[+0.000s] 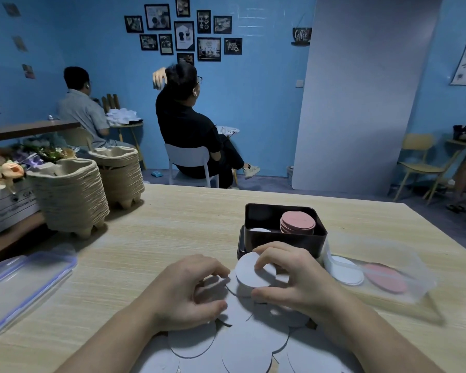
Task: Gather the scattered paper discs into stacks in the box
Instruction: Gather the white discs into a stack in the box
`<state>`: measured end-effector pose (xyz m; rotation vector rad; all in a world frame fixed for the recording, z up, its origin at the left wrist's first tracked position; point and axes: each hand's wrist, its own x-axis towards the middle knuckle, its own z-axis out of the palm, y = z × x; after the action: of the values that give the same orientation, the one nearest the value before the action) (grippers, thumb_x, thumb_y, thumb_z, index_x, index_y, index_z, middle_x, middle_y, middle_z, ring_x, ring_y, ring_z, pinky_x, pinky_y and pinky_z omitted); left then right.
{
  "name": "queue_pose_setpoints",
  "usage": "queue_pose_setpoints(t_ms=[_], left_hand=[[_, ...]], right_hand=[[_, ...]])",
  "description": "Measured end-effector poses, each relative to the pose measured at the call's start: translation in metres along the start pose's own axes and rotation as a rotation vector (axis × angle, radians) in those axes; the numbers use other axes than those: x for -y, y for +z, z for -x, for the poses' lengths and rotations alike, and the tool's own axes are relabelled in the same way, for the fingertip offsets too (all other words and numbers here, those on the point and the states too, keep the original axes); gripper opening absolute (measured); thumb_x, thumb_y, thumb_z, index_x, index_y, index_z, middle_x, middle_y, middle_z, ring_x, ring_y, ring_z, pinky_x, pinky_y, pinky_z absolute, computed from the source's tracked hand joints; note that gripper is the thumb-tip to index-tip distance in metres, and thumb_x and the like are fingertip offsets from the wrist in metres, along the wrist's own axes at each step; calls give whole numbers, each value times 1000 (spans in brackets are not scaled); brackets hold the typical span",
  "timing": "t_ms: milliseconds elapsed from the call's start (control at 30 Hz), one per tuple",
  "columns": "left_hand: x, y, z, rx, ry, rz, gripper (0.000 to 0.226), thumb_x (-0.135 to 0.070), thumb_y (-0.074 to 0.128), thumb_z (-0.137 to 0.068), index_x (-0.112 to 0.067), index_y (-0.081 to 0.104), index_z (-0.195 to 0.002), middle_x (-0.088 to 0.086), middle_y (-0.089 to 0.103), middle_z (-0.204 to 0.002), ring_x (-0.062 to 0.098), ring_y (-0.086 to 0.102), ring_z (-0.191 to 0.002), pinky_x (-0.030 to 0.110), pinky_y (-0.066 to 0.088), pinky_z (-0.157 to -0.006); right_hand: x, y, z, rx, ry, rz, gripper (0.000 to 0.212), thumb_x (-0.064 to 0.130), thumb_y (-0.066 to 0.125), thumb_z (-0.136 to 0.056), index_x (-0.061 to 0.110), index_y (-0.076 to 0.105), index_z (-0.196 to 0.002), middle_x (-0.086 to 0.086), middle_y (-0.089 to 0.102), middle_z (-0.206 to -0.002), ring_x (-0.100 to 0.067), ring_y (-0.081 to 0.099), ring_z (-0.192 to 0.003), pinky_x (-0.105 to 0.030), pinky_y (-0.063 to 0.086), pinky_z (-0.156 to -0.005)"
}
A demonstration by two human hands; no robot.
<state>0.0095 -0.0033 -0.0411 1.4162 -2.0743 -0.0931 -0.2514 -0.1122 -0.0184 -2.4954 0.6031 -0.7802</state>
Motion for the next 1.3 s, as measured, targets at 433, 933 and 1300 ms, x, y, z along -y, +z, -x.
queue_pose_setpoints(t_ms=[433,933,1300], left_hand=[[-3,7,-14,128,-43,-26,51,-65,49,-94,-36,58,-135,-24,61,-129,-2,50,-121,32,43,-102],[2,13,-15,34,-118,54,38,-57,75,-79,-33,62,-105,-12,66,-99,8,60,-92,32,51,-81],[-2,7,-11,-212,-78,105,30,-44,76,-82,-30,60,-104,-19,66,-115,6,62,-115,10,51,-78]], right_hand=[[-3,-19,9,38,1,102,32,52,80,-81,30,66,-99,15,60,-128,3,52,-129,-26,52,-87],[-11,-12,18,25,57,-3,31,49,85,-78,31,68,-97,21,60,-128,1,52,-132,-20,49,-94],[-8,-6,20,34,67,36,32,50,83,-79,29,66,-96,17,60,-127,4,49,-133,-19,48,-91]])
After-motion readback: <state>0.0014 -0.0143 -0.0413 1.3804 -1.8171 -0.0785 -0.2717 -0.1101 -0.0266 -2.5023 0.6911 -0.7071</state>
